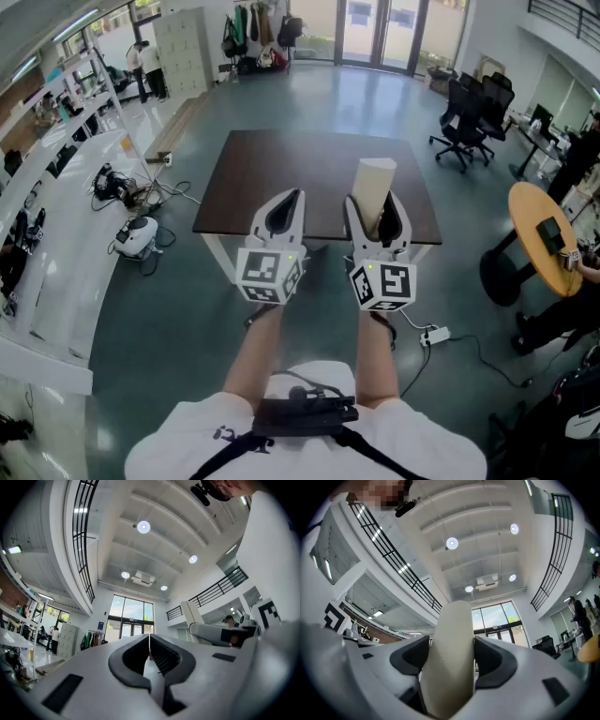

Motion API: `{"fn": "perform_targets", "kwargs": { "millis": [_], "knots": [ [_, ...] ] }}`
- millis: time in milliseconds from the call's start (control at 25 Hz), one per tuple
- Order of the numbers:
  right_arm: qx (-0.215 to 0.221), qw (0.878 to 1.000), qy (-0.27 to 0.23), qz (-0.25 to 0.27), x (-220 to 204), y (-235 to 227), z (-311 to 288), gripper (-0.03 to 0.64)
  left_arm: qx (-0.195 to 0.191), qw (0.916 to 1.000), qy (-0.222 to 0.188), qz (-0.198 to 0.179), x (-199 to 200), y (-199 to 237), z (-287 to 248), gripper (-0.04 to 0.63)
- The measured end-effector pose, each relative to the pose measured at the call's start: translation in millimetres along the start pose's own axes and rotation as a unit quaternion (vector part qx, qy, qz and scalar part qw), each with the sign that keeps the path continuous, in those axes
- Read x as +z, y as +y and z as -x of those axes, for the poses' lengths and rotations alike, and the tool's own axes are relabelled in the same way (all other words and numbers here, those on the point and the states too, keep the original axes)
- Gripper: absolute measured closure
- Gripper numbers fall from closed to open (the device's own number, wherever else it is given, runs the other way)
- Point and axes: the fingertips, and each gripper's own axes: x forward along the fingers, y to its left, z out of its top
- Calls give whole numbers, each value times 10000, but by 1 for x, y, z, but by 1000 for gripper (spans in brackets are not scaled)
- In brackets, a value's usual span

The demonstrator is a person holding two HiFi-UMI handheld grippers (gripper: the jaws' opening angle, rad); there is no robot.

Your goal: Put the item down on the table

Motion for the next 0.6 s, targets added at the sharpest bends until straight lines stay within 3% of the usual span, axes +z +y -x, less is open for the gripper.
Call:
{"fn": "perform_targets", "kwargs": {
  "millis": [360,600],
  "knots": [
    [236,9997,80,-18,-1,-28,13,305,-42,10000,32,60,-9,-37,-23,581],
    [38,9999,133,-4,-9,-61,29,305,-156,9997,170,102,-24,-68,-37,581]
  ]
}}
